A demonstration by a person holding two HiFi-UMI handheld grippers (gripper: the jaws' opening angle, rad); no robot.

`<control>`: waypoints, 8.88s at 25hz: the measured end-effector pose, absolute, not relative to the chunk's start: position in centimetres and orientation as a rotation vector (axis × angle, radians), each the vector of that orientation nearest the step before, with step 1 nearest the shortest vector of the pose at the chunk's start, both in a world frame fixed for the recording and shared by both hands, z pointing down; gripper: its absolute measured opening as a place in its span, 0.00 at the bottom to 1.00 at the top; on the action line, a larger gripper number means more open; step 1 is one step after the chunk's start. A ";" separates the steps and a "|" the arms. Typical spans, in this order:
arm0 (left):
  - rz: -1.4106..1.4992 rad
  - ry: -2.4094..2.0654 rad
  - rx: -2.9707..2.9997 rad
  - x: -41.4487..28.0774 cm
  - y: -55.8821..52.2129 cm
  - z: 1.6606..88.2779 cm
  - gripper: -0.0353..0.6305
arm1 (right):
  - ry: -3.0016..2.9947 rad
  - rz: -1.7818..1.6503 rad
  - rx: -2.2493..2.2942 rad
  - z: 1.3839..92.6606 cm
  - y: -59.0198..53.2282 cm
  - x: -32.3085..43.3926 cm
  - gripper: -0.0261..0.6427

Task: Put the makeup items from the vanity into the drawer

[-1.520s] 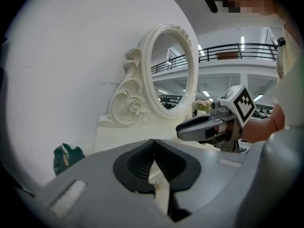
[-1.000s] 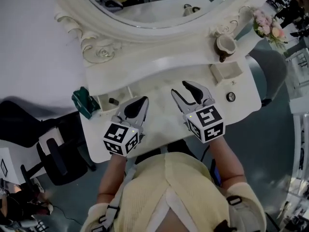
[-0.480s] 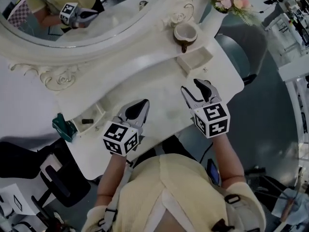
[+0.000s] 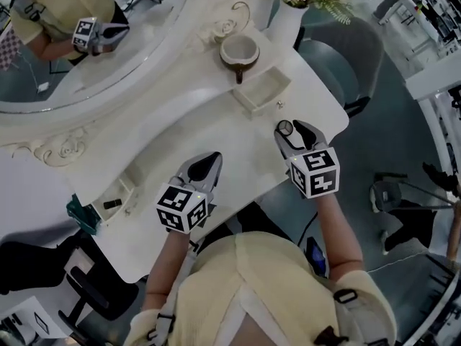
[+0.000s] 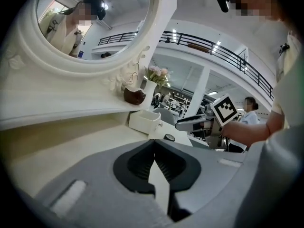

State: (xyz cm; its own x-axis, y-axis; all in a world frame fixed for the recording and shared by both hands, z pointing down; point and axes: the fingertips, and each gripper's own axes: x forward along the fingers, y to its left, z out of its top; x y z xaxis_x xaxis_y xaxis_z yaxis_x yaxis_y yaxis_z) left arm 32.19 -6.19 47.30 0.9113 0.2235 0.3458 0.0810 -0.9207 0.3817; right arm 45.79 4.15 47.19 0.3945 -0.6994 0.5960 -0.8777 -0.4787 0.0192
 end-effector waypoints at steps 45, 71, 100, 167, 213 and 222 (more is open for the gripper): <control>0.617 0.080 2.644 32.3 -7.8 50.1 0.06 | -1.431 0.866 2.155 52.2 2.5 46.7 0.38; 0.286 -0.412 2.678 17.8 -15.4 43.7 0.04 | -1.872 0.595 1.919 44.0 -9.8 34.9 0.38; 0.109 -1.047 2.481 -0.8 -19.9 43.8 0.05 | -2.344 0.429 1.183 44.2 -24.0 9.5 0.38; 0.088 -1.010 2.452 -1.3 -21.5 44.0 0.06 | -2.110 0.798 1.192 47.9 -25.5 7.5 0.36; 0.128 -0.946 2.392 0.5 -21.1 44.1 0.06 | -2.318 0.717 1.330 45.9 -19.9 11.7 0.04; 0.132 -0.949 2.392 0.6 -21.2 44.2 0.06 | -2.342 0.730 1.335 45.5 -20.0 11.8 0.04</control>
State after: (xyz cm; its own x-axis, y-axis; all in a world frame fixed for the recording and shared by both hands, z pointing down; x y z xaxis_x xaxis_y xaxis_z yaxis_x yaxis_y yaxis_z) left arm 0.59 -21.22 44.17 0.7449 -0.6034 0.2847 -0.6581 -0.5946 0.4618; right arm 11.77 -20.02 45.52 -0.4966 -0.6885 0.5286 -0.8669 0.4241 -0.2621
